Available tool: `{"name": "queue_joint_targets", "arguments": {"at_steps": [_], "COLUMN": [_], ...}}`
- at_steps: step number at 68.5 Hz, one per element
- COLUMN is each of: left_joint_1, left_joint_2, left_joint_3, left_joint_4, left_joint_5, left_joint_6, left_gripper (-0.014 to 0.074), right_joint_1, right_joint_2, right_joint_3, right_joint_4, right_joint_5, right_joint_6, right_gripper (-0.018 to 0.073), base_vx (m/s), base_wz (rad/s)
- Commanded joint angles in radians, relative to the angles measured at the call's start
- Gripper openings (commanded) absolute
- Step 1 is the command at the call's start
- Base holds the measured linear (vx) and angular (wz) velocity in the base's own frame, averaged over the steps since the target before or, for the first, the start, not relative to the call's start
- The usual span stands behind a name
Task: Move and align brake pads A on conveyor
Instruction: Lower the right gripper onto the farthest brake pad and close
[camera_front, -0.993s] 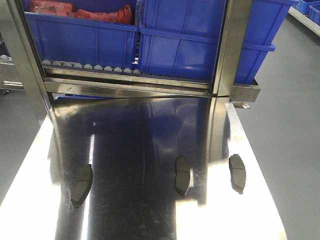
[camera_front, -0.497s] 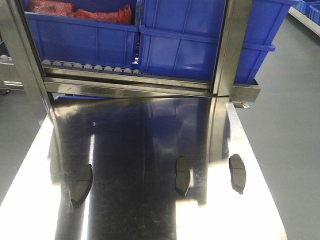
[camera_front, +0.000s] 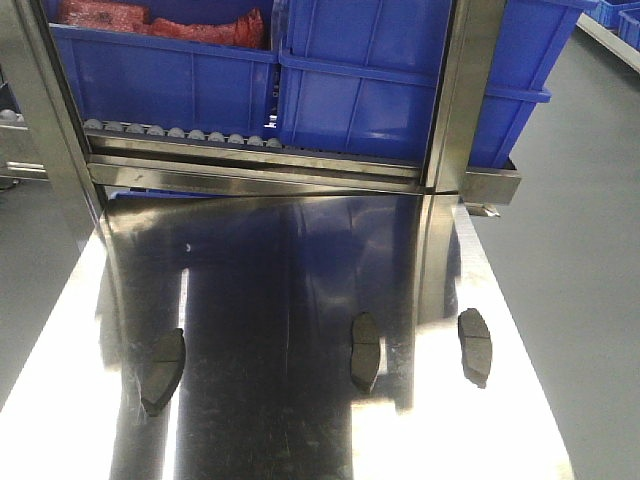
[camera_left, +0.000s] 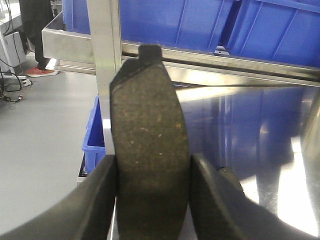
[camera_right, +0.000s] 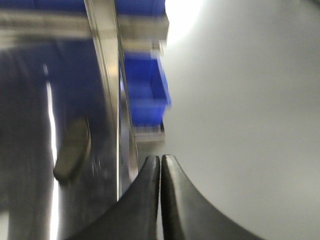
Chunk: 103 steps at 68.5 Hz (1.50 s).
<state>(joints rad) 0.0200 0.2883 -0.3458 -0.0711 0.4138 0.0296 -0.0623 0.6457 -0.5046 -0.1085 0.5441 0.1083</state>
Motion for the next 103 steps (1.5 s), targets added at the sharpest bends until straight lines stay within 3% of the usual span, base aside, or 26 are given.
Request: {"name": "queue_joint_targets", "arguments": {"at_steps": [1, 9, 17, 28, 42, 53, 77, 88, 103], "left_joint_1": [-0.002, -0.002, -0.002, -0.002, -0.002, -0.002, -0.002, -0.002, -0.002], "left_joint_2": [0.005, 0.005, 0.005, 0.005, 0.005, 0.005, 0.005, 0.005, 0.005], "left_joint_3": [-0.028, -0.028, -0.028, -0.028, -0.028, -0.028, -0.028, -0.028, -0.028], "left_joint_4": [-0.01, -0.01, -0.01, -0.01, -0.01, -0.01, -0.01, -0.01, -0.01], "left_joint_5": [-0.104, -0.104, -0.104, -0.104, -0.104, -0.104, -0.104, -0.104, -0.104], "left_joint_6": [-0.003, -0.003, -0.003, -0.003, -0.003, -0.003, -0.003, -0.003, -0.003], "left_gripper": [-0.0006, -0.0006, -0.0006, -0.0006, -0.0006, -0.0006, -0.0006, -0.0006, -0.0006], "right_joint_1": [-0.004, -0.004, -0.006, -0.006, -0.006, -0.005, -0.005, -0.005, -0.005], "right_joint_2": [0.089, 0.188, 0.246, 0.269, 0.269, 0.269, 0.269, 0.269, 0.298], "right_joint_3": [-0.092, -0.134, -0.132, -0.132, -0.132, -0.132, -0.132, -0.132, -0.133], "right_joint_4": [0.035, 0.121, 0.144, 0.205, 0.215, 0.217, 0.248, 0.275, 0.396], "right_joint_5": [0.109, 0.237, 0.24, 0.253, 0.267, 0.249, 0.256, 0.254, 0.207], "right_joint_6": [-0.03, -0.094, -0.116, -0.045, -0.127, -0.154, -0.195, -0.229, -0.354], "right_gripper": [-0.0011, -0.0011, -0.0011, -0.0011, 0.0001, 0.0084, 0.0417, 0.0432, 0.0432], "base_vx": [0.0, 0.0, 0.0, 0.0, 0.0, 0.0, 0.0, 0.0, 0.0], "base_wz": [0.0, 0.0, 0.0, 0.0, 0.0, 0.0, 0.0, 0.0, 0.0]}}
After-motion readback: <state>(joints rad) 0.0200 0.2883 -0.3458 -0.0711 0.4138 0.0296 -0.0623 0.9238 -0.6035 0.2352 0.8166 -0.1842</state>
